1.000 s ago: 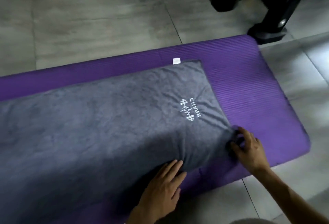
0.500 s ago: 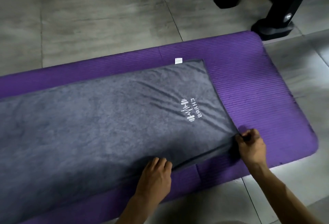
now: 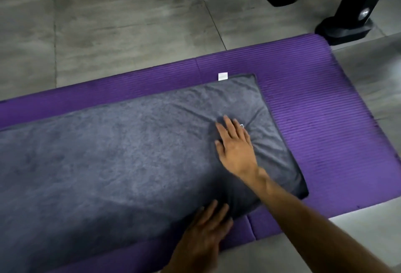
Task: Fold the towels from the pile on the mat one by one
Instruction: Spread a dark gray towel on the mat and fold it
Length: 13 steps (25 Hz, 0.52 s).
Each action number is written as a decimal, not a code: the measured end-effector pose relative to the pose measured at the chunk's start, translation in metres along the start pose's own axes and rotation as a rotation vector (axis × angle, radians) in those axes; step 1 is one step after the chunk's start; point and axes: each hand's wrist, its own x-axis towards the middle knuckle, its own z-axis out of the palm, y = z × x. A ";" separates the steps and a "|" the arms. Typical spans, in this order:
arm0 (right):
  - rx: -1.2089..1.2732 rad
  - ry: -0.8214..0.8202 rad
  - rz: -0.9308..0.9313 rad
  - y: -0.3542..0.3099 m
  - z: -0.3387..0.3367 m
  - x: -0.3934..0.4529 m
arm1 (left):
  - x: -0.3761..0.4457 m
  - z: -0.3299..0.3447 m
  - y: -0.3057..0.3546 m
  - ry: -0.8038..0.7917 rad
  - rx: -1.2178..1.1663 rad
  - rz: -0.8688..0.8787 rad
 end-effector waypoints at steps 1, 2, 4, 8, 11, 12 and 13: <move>-0.019 -0.053 0.001 -0.001 0.000 0.027 | -0.005 0.004 -0.002 0.071 -0.075 0.059; -0.054 -0.081 0.024 0.006 -0.004 0.053 | -0.010 0.002 -0.005 0.144 -0.168 0.013; -0.129 -0.130 0.133 0.035 -0.020 0.097 | -0.017 -0.006 -0.011 0.204 -0.197 -0.260; -0.179 -0.114 0.329 0.062 -0.051 0.109 | -0.024 -0.017 -0.014 0.074 -0.099 -0.168; -0.131 0.032 0.031 0.037 -0.034 0.020 | -0.019 -0.010 -0.003 0.059 -0.146 -0.196; -0.135 0.002 -0.064 0.033 -0.023 -0.026 | -0.018 -0.011 0.002 0.026 -0.122 -0.245; -0.168 -0.047 -0.112 0.034 -0.012 -0.073 | -0.018 -0.010 0.007 -0.010 -0.103 -0.211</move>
